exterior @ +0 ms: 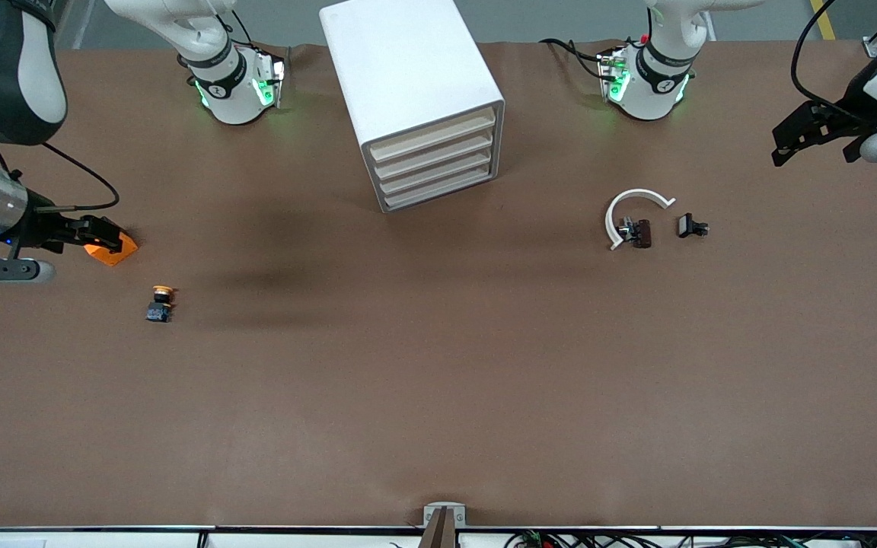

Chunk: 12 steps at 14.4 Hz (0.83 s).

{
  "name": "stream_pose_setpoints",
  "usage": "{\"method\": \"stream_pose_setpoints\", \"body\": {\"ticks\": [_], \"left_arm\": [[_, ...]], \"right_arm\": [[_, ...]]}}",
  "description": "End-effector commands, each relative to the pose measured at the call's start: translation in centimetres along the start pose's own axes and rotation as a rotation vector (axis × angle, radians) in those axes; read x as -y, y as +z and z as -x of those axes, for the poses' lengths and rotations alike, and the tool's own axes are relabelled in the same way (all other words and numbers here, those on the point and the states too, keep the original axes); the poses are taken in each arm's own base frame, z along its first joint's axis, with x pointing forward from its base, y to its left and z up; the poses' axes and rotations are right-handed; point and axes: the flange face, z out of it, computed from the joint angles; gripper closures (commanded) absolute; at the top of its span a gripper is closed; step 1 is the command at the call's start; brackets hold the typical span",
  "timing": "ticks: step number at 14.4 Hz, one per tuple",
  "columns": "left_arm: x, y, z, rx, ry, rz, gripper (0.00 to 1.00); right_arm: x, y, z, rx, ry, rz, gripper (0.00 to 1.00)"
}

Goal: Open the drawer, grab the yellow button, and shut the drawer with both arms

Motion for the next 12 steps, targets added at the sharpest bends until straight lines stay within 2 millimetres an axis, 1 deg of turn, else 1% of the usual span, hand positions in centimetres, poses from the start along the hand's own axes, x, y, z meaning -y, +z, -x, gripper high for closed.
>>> {"method": "stream_pose_setpoints", "body": {"ticks": [1, 4, 7, 8, 12], "left_arm": [[0.4, -0.5, 0.6, -0.003, 0.002, 0.009, 0.00], [0.6, -0.5, 0.4, -0.004, -0.004, 0.010, 0.00], [0.6, -0.6, 0.4, -0.006, -0.005, 0.008, 0.00], [0.6, -0.8, 0.5, -0.007, -0.003, 0.008, 0.00], [0.7, -0.9, 0.9, 0.005, -0.005, 0.008, 0.00]], "right_arm": [[-0.1, -3.5, 0.2, -0.019, 0.016, 0.003, 0.00], [-0.6, -7.0, 0.1, -0.070, 0.018, 0.006, 0.00], [-0.7, -7.4, 0.3, -0.057, 0.020, 0.007, 0.00], [-0.9, -8.4, 0.3, -0.077, 0.022, 0.008, 0.00], [-1.0, -9.5, 0.6, -0.077, 0.025, 0.008, 0.00]]}}
